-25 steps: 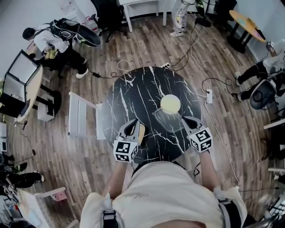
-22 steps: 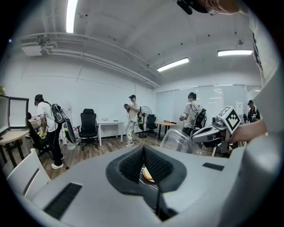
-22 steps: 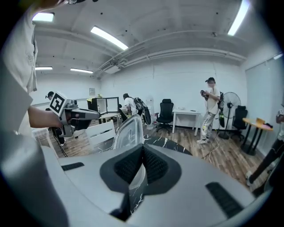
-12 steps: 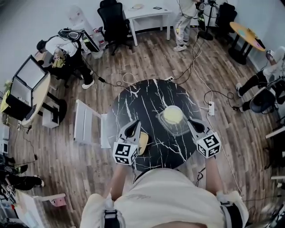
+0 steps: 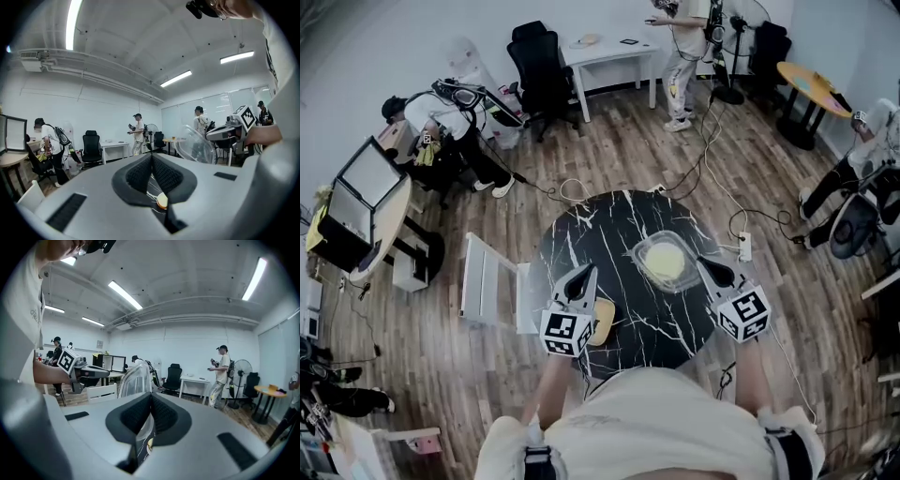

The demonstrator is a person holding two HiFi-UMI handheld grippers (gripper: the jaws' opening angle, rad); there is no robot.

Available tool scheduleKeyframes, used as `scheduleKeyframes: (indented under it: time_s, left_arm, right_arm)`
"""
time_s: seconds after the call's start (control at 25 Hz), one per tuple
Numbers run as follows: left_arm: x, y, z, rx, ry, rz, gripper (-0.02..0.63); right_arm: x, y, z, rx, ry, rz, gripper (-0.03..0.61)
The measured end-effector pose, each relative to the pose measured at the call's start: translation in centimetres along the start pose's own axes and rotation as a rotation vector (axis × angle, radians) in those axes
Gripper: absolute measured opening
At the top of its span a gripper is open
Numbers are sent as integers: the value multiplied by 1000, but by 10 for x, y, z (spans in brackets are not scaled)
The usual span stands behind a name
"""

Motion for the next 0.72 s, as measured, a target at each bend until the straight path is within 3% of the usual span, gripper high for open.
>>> scheduleKeyframes:
  time_s: [0.24,0.72]
  left_arm:
    - [7,6,4,-1,13,-13,17]
    - [-1,8,5,21,-4,-4,17]
  right_arm:
    - [17,-5,-4,-22,-12,-38,9]
    - [6,-3,-8,-32,8,-35,8]
Point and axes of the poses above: the fingertips, and each gripper's own axes: y forward along the fingers, z to its left, x out of its top, the point moved 3 cm from there along -y, backward along the fingers, and after that the axes turned 3 degrees about -z, right-handed, at the moved point
